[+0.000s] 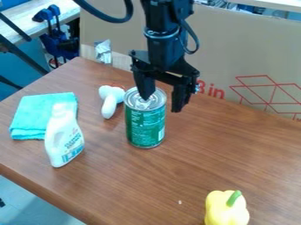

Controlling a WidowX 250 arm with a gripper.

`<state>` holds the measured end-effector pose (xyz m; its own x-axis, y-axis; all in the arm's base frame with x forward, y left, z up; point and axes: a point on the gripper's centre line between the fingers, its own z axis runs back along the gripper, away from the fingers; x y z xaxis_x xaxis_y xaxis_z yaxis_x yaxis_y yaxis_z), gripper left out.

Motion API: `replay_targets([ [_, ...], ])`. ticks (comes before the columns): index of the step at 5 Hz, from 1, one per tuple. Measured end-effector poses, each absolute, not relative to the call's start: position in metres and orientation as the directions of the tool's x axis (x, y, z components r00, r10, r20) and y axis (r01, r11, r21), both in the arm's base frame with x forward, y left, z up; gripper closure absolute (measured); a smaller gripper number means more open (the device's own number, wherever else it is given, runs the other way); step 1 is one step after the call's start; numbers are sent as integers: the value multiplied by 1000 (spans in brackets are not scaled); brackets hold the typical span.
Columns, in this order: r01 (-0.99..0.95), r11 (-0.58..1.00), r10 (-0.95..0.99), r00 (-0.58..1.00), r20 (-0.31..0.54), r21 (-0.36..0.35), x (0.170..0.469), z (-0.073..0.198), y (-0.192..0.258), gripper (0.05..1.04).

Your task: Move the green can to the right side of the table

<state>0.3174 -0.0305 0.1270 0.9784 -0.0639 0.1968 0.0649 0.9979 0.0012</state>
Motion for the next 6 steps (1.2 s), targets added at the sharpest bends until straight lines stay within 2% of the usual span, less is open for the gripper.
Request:
replay_targets([
  [2, -11, 1000, 13, 980, 200, -7, 323, 126, -18, 83],
  [5, -76, 997, 72, 992, 104, 32, 317, 111, 6, 83],
  [6, -88, 995, 83, 991, 106, 40, 320, 110, 11, 83],
])
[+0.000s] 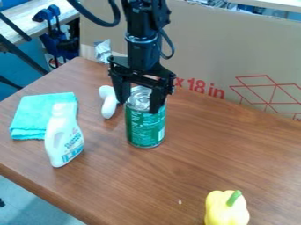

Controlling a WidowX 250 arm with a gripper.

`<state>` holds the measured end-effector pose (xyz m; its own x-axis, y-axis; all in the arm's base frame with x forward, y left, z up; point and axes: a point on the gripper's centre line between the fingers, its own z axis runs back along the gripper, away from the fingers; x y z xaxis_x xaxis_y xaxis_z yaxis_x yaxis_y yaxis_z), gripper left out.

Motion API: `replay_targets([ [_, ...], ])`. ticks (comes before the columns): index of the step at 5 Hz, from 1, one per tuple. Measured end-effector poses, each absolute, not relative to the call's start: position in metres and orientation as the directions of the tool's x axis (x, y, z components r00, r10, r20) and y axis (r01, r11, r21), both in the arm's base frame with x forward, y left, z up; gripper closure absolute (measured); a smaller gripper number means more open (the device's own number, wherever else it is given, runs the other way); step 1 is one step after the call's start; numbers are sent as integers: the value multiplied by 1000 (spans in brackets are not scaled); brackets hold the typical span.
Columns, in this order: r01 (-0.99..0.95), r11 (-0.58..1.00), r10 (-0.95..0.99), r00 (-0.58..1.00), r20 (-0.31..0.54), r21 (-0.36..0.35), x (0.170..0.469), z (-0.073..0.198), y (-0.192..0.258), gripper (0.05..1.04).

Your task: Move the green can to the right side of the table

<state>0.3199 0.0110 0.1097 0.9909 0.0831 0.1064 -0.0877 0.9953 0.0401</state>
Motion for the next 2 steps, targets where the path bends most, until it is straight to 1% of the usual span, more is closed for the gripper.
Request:
replay_targets([
  [1, -88, 996, 81, 986, 147, 36, 328, 112, 10, 83],
  [2, -93, 995, 86, 982, 166, 32, 333, 114, 6, 83],
])
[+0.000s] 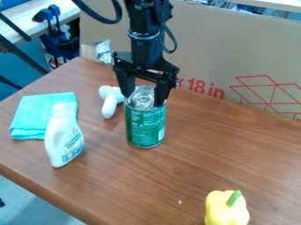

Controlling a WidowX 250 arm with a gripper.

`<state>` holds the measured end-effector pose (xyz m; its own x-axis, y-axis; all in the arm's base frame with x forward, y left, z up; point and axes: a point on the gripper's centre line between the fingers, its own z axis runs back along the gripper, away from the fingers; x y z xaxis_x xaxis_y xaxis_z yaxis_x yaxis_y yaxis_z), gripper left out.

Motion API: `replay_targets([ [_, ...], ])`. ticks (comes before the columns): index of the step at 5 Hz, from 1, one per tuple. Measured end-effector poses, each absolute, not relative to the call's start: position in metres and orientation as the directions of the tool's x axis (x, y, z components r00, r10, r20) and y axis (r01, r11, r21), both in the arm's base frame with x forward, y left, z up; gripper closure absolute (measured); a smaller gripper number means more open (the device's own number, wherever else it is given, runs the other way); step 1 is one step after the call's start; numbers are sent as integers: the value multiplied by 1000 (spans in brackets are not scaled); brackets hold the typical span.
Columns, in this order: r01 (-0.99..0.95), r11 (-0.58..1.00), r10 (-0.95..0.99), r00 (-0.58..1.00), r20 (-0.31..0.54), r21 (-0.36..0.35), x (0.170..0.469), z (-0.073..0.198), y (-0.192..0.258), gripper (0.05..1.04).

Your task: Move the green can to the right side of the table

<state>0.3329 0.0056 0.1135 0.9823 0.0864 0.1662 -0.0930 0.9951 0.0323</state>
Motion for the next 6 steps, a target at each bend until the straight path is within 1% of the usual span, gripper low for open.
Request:
replay_targets([
  [1, -92, 995, 83, 983, 166, 42, 338, 112, 4, 83],
  [2, -117, 992, 108, 982, 157, 49, 339, 112, 12, 83],
  [3, -131, 989, 122, 984, 131, 63, 338, 108, 19, 83],
  [5, -135, 988, 129, 987, 95, 68, 338, 106, 20, 83],
  [6, -139, 990, 138, 983, 122, 4, 342, 101, -2, 83],
])
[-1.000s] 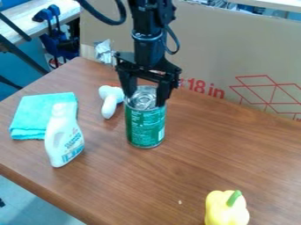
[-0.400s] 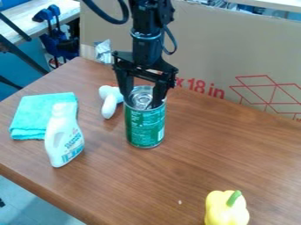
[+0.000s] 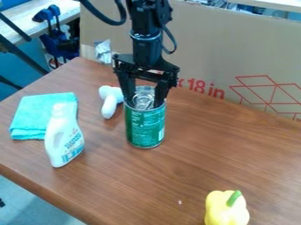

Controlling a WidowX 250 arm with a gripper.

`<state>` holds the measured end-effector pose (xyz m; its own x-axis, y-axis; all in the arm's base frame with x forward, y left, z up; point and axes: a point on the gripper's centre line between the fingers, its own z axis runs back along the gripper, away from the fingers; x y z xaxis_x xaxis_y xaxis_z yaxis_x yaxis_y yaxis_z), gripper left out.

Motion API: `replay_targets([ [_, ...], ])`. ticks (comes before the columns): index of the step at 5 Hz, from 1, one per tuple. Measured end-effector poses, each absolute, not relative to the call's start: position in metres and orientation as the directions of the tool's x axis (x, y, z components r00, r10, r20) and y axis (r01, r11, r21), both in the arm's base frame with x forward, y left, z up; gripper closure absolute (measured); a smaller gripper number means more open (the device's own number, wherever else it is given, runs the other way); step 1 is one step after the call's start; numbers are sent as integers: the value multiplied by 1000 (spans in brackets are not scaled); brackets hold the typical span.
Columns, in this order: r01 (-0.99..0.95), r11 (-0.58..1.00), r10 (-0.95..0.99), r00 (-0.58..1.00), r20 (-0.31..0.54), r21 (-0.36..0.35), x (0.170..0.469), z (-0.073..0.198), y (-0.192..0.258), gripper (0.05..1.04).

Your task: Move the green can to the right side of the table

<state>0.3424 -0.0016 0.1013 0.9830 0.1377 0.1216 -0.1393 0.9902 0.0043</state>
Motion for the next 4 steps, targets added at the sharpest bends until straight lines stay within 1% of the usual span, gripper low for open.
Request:
replay_targets([
  [1, -119, 988, 130, 984, 124, -97, 350, 94, -28, 83],
  [2, -30, 983, 54, 990, 129, -181, 354, 94, -78, 83],
  [3, 101, 971, -80, 991, 104, -216, 362, 91, -119, 83],
  [4, 232, 942, -221, 973, 74, -244, 369, 87, -146, 83],
])
